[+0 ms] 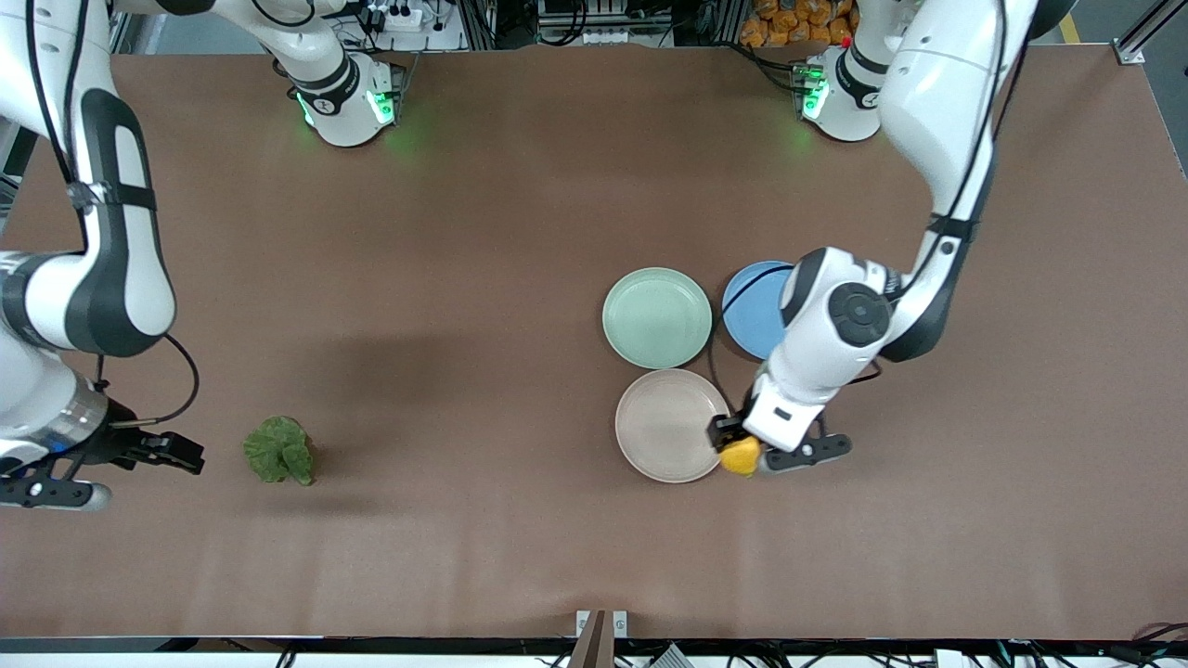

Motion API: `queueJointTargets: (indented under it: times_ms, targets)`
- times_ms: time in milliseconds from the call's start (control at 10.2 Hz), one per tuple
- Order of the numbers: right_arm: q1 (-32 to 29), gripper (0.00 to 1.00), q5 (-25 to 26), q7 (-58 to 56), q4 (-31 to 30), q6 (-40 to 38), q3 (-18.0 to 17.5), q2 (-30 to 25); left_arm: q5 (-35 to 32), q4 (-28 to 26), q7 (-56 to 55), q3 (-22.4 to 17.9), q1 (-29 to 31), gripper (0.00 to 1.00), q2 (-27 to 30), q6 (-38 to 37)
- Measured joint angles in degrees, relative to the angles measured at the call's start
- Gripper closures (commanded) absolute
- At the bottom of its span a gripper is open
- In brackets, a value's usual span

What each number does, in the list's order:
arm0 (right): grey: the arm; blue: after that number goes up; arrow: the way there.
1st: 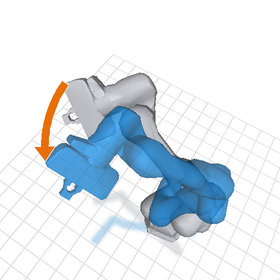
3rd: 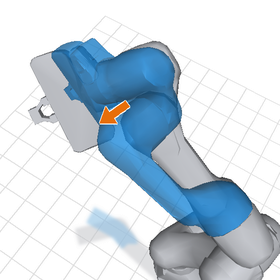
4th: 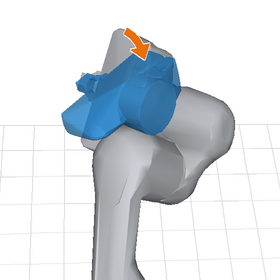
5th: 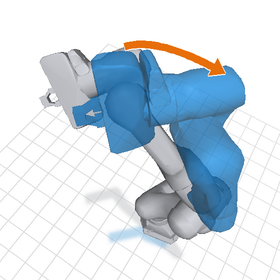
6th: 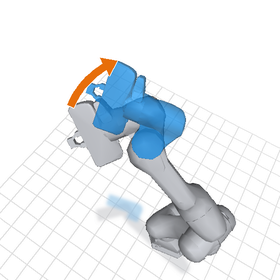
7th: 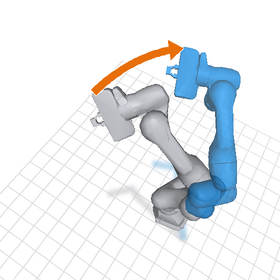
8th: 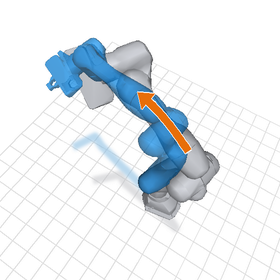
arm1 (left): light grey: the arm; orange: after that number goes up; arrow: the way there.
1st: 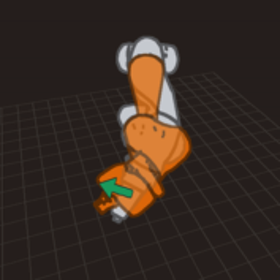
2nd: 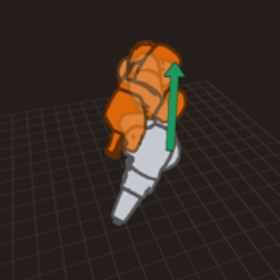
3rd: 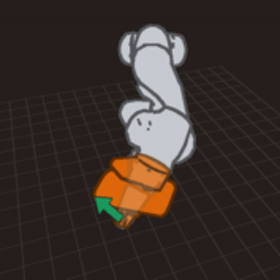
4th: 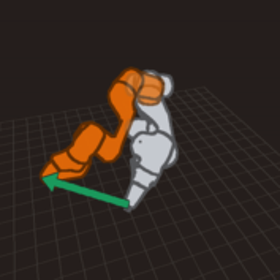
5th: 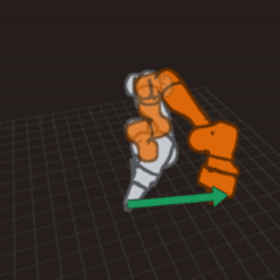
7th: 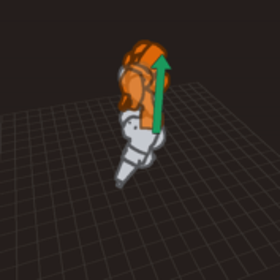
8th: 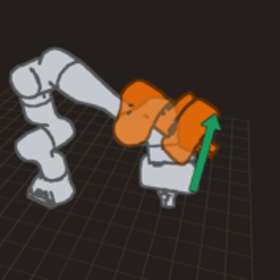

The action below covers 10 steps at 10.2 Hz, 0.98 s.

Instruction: Pick lemon and lettuce from plates

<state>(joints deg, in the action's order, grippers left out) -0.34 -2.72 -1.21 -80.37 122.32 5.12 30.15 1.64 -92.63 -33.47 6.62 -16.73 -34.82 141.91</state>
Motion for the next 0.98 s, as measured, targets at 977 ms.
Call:
queueJointTargets:
  times_ms: [977]
  targets:
    - [-0.8, 0.0, 0.0, -0.2, 2.3, -26.0, -0.9, -18.7, -0.1, -16.9, 33.0, -0.4, 18.2, 1.0, 11.3, -9.0]
